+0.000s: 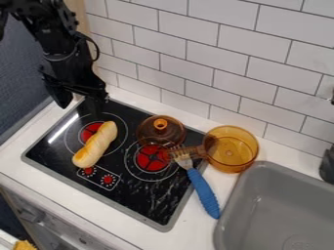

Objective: Moved the blue fork to the left burner

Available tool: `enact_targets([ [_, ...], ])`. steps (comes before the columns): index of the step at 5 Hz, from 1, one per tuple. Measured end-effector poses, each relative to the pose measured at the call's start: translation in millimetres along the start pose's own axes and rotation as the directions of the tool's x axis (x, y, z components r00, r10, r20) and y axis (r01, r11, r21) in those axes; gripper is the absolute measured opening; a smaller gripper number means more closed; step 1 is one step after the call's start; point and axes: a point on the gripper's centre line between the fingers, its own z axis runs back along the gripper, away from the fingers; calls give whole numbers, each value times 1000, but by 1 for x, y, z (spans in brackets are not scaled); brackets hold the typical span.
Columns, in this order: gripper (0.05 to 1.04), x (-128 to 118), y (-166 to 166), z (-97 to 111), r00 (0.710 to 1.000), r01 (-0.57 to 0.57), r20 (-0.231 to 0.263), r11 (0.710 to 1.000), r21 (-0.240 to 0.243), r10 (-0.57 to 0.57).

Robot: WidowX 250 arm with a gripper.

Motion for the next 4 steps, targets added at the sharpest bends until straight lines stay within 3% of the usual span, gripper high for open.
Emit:
enact_targets([
  [2,1001,-13,-16,-12,999,-18,-45,1000,-5,18],
  [3,1001,-10,-27,-5,998,-63,-15,998,21,63],
  [4,1001,-14,-54,-6,977,-214,-12,977,10,214],
])
